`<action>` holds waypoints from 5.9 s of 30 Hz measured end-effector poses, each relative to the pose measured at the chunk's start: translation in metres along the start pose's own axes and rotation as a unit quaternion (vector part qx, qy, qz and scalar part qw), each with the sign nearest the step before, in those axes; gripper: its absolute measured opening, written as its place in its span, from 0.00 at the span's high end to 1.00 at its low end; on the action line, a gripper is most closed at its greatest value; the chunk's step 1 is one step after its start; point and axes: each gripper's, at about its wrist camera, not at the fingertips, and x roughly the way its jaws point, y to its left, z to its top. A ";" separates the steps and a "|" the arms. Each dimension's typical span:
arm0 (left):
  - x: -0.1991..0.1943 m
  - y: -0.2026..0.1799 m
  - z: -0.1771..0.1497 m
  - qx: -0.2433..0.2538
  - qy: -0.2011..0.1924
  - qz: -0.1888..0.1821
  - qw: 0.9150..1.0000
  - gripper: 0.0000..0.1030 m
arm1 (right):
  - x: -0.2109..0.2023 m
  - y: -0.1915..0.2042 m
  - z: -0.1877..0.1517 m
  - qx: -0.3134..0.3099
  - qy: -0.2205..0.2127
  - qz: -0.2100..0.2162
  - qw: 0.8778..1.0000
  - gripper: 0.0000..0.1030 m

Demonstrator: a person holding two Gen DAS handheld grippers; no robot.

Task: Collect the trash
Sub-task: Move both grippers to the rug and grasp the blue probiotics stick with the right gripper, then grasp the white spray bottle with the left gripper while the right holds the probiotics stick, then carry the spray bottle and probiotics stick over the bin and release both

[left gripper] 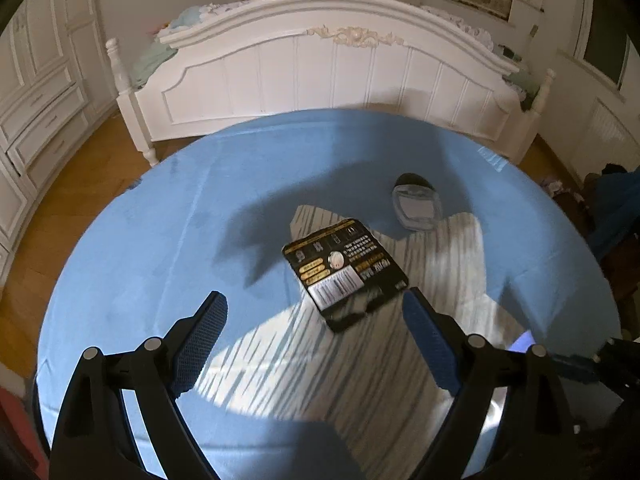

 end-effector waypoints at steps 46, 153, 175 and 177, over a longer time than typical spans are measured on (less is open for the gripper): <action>0.006 -0.030 -0.015 0.134 -0.007 -0.014 0.991 0.08 | -0.023 -0.018 -0.018 0.080 -0.034 0.046 0.995 0.80; -0.156 0.246 -0.249 -0.203 -0.135 0.039 0.969 0.78 | 0.061 0.310 0.123 -0.155 0.068 0.260 0.951 0.80; -0.132 0.274 -0.252 -0.222 -0.096 0.060 0.969 0.75 | 0.129 0.379 0.131 -0.173 0.116 0.252 0.945 0.71; -0.133 0.275 -0.251 -0.221 -0.098 0.064 0.968 0.70 | 0.128 0.373 0.132 -0.164 0.110 0.257 0.946 0.53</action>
